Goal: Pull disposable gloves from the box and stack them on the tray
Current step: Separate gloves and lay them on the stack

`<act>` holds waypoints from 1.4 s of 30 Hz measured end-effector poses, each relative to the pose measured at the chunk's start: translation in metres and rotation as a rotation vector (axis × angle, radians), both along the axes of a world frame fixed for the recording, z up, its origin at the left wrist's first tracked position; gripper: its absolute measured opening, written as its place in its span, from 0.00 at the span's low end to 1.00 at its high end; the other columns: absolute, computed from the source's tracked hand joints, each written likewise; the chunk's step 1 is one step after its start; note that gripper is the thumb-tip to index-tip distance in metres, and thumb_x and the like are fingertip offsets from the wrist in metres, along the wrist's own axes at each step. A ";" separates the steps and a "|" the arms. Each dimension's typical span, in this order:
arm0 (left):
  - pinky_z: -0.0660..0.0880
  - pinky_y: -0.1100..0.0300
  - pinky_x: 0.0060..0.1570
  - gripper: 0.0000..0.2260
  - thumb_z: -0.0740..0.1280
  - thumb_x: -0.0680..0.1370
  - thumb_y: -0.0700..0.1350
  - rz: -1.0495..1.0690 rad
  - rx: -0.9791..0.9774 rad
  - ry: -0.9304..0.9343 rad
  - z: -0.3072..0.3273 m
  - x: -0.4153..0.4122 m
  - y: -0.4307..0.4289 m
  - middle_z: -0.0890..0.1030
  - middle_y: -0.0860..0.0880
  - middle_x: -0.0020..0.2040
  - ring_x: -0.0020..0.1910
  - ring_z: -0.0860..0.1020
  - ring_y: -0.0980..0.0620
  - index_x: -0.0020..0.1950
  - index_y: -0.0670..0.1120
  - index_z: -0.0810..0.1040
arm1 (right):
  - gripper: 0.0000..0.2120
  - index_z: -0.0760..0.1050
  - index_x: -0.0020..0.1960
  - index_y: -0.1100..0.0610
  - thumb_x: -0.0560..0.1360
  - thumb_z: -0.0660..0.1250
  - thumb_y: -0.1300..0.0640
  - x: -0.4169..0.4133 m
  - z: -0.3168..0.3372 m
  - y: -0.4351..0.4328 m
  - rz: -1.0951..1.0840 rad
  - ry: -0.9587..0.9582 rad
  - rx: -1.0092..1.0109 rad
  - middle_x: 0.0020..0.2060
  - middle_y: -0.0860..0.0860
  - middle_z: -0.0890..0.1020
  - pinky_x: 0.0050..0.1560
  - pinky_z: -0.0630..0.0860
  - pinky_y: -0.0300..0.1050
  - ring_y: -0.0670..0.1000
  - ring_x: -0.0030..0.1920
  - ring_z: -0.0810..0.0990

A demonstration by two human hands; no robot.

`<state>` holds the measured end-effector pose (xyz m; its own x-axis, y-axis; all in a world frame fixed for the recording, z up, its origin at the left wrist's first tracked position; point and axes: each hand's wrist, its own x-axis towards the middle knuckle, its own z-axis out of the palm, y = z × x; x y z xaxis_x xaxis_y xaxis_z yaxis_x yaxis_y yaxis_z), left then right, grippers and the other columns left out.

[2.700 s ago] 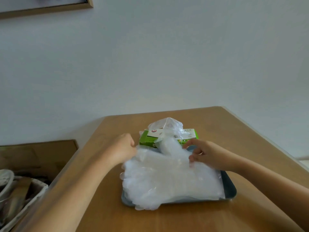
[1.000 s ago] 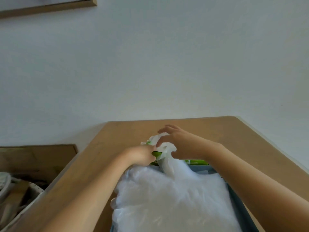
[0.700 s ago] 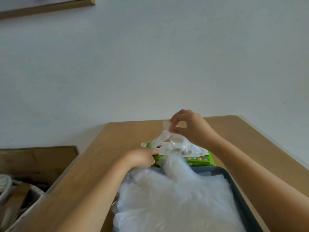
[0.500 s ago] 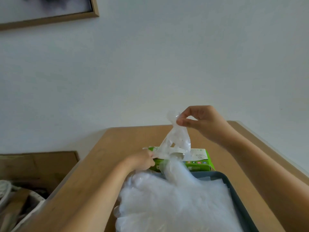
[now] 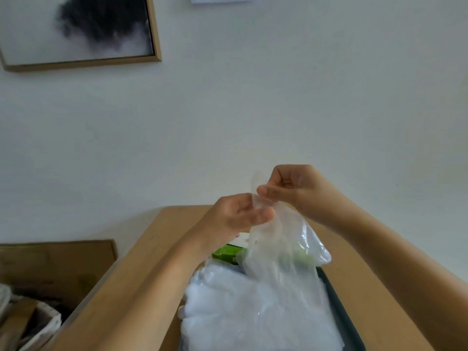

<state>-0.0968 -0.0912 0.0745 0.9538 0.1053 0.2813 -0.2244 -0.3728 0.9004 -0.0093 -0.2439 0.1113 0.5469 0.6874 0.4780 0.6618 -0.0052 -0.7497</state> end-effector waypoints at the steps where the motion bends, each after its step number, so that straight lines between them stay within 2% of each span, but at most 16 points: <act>1: 0.74 0.49 0.63 0.25 0.77 0.63 0.62 0.015 -0.003 0.019 0.000 -0.003 -0.005 0.84 0.49 0.52 0.54 0.82 0.51 0.54 0.49 0.83 | 0.12 0.75 0.33 0.55 0.73 0.71 0.53 -0.002 0.000 -0.001 -0.009 -0.008 -0.009 0.27 0.48 0.78 0.33 0.69 0.37 0.45 0.29 0.73; 3: 0.77 0.55 0.57 0.18 0.77 0.68 0.54 0.074 0.027 0.032 -0.003 -0.007 -0.013 0.84 0.49 0.47 0.49 0.82 0.52 0.49 0.43 0.82 | 0.12 0.75 0.35 0.56 0.73 0.71 0.52 -0.008 -0.001 -0.004 -0.025 -0.023 -0.028 0.30 0.49 0.77 0.35 0.69 0.40 0.46 0.31 0.71; 5: 0.76 0.63 0.45 0.10 0.75 0.71 0.49 0.166 0.018 0.032 -0.008 -0.013 -0.020 0.82 0.51 0.39 0.41 0.81 0.54 0.44 0.44 0.80 | 0.08 0.77 0.41 0.56 0.73 0.71 0.52 -0.016 -0.005 -0.008 -0.043 -0.015 0.010 0.35 0.47 0.80 0.39 0.73 0.37 0.45 0.35 0.76; 7: 0.77 0.61 0.44 0.06 0.72 0.74 0.46 0.210 -0.074 0.042 -0.013 -0.019 -0.025 0.84 0.48 0.40 0.41 0.82 0.52 0.46 0.44 0.82 | 0.13 0.76 0.49 0.54 0.70 0.72 0.48 -0.023 -0.014 -0.015 -0.125 0.033 0.108 0.44 0.46 0.80 0.42 0.76 0.32 0.42 0.42 0.79; 10: 0.77 0.52 0.48 0.07 0.70 0.76 0.46 0.270 -0.259 0.030 -0.021 -0.022 -0.025 0.84 0.44 0.41 0.43 0.82 0.46 0.45 0.43 0.83 | 0.23 0.73 0.43 0.56 0.63 0.71 0.37 -0.029 -0.027 -0.032 -0.373 0.040 0.165 0.35 0.47 0.77 0.29 0.69 0.29 0.41 0.30 0.72; 13: 0.73 0.53 0.47 0.11 0.70 0.74 0.47 0.314 -0.409 0.007 -0.028 -0.024 -0.024 0.82 0.44 0.40 0.43 0.80 0.46 0.43 0.38 0.81 | 0.30 0.75 0.35 0.59 0.62 0.62 0.30 -0.037 -0.044 -0.054 -0.309 0.140 -0.300 0.26 0.48 0.78 0.31 0.71 0.31 0.43 0.25 0.73; 15: 0.70 0.54 0.47 0.11 0.69 0.71 0.48 0.322 -0.497 0.003 -0.031 -0.027 -0.026 0.78 0.43 0.41 0.43 0.76 0.47 0.43 0.40 0.81 | 0.30 0.79 0.44 0.57 0.62 0.60 0.31 -0.046 -0.063 -0.055 -0.113 0.350 -0.524 0.37 0.48 0.84 0.40 0.77 0.35 0.44 0.35 0.81; 18: 0.70 0.55 0.46 0.11 0.68 0.75 0.46 0.366 -0.566 -0.006 -0.036 -0.030 -0.029 0.78 0.45 0.40 0.42 0.76 0.50 0.33 0.48 0.83 | 0.29 0.77 0.55 0.58 0.63 0.69 0.38 -0.047 -0.090 -0.044 0.000 0.693 -0.255 0.49 0.53 0.82 0.47 0.79 0.40 0.49 0.45 0.82; 21: 0.72 0.59 0.40 0.11 0.67 0.77 0.45 0.382 -0.562 0.003 -0.043 -0.036 -0.031 0.81 0.47 0.35 0.36 0.78 0.50 0.36 0.45 0.82 | 0.25 0.79 0.50 0.63 0.62 0.75 0.45 -0.036 -0.092 -0.031 0.023 0.846 0.063 0.44 0.56 0.80 0.45 0.78 0.43 0.52 0.42 0.78; 25: 0.77 0.58 0.42 0.04 0.69 0.76 0.39 0.352 -0.518 0.149 -0.051 -0.050 -0.018 0.84 0.44 0.42 0.40 0.82 0.50 0.48 0.40 0.81 | 0.07 0.76 0.41 0.61 0.71 0.72 0.58 -0.028 -0.070 -0.010 0.028 0.676 0.130 0.35 0.55 0.77 0.36 0.74 0.38 0.48 0.33 0.76; 27: 0.77 0.58 0.46 0.12 0.73 0.72 0.41 0.334 -0.507 0.225 -0.049 -0.060 -0.003 0.82 0.44 0.46 0.44 0.80 0.50 0.53 0.40 0.79 | 0.01 0.78 0.44 0.61 0.75 0.68 0.64 -0.022 -0.052 -0.007 0.080 0.522 -0.017 0.33 0.49 0.76 0.37 0.74 0.33 0.45 0.32 0.74; 30: 0.73 0.62 0.54 0.29 0.78 0.64 0.54 0.282 -0.391 0.173 -0.040 -0.074 0.024 0.80 0.49 0.57 0.52 0.80 0.55 0.62 0.48 0.75 | 0.12 0.82 0.55 0.56 0.78 0.63 0.65 -0.018 -0.022 -0.008 0.194 0.163 -0.417 0.31 0.45 0.75 0.42 0.72 0.34 0.42 0.33 0.73; 33: 0.70 0.70 0.58 0.41 0.77 0.54 0.68 0.107 -0.150 0.077 -0.025 -0.081 0.038 0.75 0.60 0.65 0.63 0.73 0.65 0.64 0.59 0.72 | 0.20 0.76 0.64 0.47 0.79 0.59 0.65 -0.029 0.003 -0.003 0.375 -0.099 -0.746 0.30 0.46 0.71 0.48 0.69 0.43 0.45 0.33 0.68; 35: 0.68 0.69 0.62 0.40 0.75 0.56 0.70 -0.022 -0.016 0.050 -0.014 -0.078 0.038 0.72 0.63 0.68 0.67 0.68 0.67 0.66 0.61 0.71 | 0.24 0.68 0.70 0.42 0.80 0.58 0.64 -0.040 0.018 0.002 0.509 -0.109 -0.937 0.30 0.49 0.68 0.47 0.69 0.42 0.46 0.32 0.65; 38: 0.60 0.51 0.73 0.36 0.74 0.60 0.69 -0.168 0.132 0.042 -0.001 -0.073 0.030 0.73 0.59 0.69 0.73 0.64 0.60 0.65 0.60 0.74 | 0.29 0.61 0.73 0.39 0.80 0.61 0.62 -0.050 0.028 0.011 0.617 -0.142 -1.130 0.32 0.55 0.66 0.42 0.67 0.38 0.47 0.32 0.64; 42: 0.63 0.47 0.72 0.37 0.72 0.62 0.70 -0.304 0.160 0.099 0.006 -0.071 0.019 0.76 0.52 0.67 0.70 0.70 0.53 0.66 0.53 0.75 | 0.31 0.60 0.75 0.43 0.78 0.64 0.64 -0.053 0.031 0.014 0.738 -0.136 -1.205 0.28 0.53 0.64 0.35 0.65 0.37 0.46 0.28 0.63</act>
